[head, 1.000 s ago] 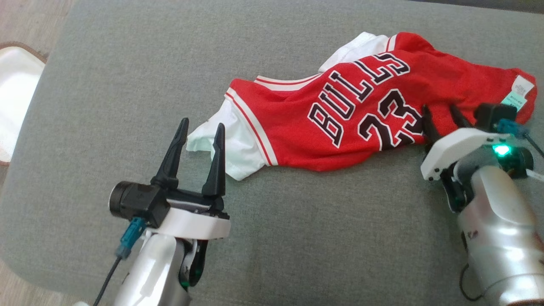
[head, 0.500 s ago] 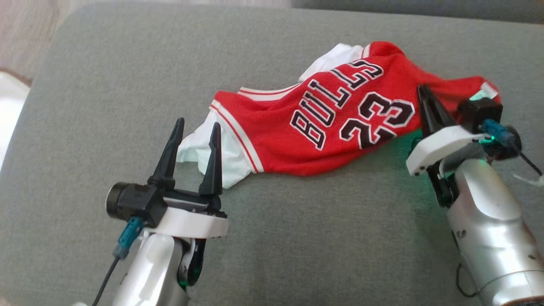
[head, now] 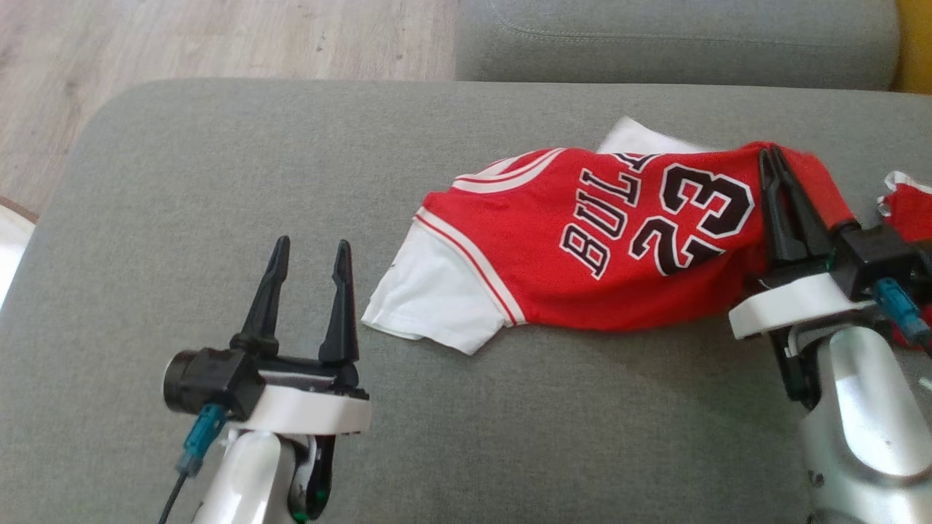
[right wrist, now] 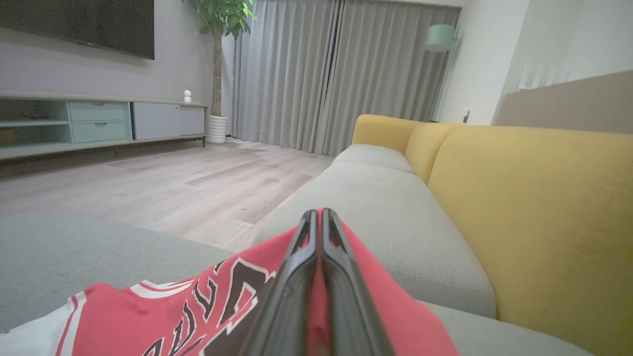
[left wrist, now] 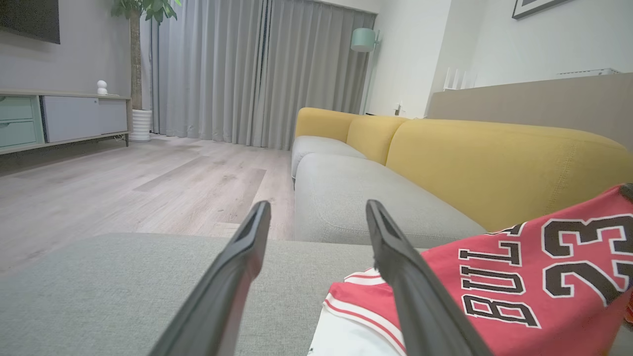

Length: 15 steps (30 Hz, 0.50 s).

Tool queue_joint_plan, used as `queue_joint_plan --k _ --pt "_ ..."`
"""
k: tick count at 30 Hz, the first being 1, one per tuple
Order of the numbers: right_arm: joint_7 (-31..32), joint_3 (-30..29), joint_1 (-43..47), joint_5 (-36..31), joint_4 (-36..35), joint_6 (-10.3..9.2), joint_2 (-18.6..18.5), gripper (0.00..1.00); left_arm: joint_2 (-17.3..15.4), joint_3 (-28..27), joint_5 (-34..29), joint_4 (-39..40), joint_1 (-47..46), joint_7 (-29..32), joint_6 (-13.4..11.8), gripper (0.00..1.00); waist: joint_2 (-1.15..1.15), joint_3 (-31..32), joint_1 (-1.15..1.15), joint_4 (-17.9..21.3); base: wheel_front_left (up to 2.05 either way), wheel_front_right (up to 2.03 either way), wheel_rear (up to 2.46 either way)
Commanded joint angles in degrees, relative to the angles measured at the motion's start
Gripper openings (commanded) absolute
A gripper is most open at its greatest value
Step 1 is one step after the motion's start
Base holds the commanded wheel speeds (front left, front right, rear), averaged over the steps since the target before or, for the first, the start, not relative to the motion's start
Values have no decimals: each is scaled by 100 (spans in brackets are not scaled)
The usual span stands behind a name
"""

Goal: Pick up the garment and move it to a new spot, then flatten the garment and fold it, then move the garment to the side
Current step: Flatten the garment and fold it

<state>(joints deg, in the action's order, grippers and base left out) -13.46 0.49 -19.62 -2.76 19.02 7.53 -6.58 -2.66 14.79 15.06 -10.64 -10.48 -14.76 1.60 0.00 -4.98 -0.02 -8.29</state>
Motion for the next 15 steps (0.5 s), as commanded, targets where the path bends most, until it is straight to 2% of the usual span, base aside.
queue_joint_plan --k 1,5,8,11,15 --pt "121 32 -150 -201 -476 -4 51 0 -22 -176 -29 226 -137 -24 41 100 0 -9 2 -63 0 0 0" --pt "396 -56 -122 -390 -855 -4 72 0 -22 -103 21 266 -149 -24 34 100 0 -108 2 -209 0 0 0" --pt "658 -22 -321 -528 -926 -4 -122 0 -22 26 89 292 -215 -24 15 100 0 -292 2 -415 0 0 0" --pt "879 76 -746 -594 -659 -4 -484 0 -22 161 161 302 -323 -24 -15 100 0 -526 2 -638 0 0 0" --pt "1081 348 -1520 -572 134 -4 -1088 0 -21 365 238 291 -493 -24 -50 100 0 -827 2 -959 0 0 0"
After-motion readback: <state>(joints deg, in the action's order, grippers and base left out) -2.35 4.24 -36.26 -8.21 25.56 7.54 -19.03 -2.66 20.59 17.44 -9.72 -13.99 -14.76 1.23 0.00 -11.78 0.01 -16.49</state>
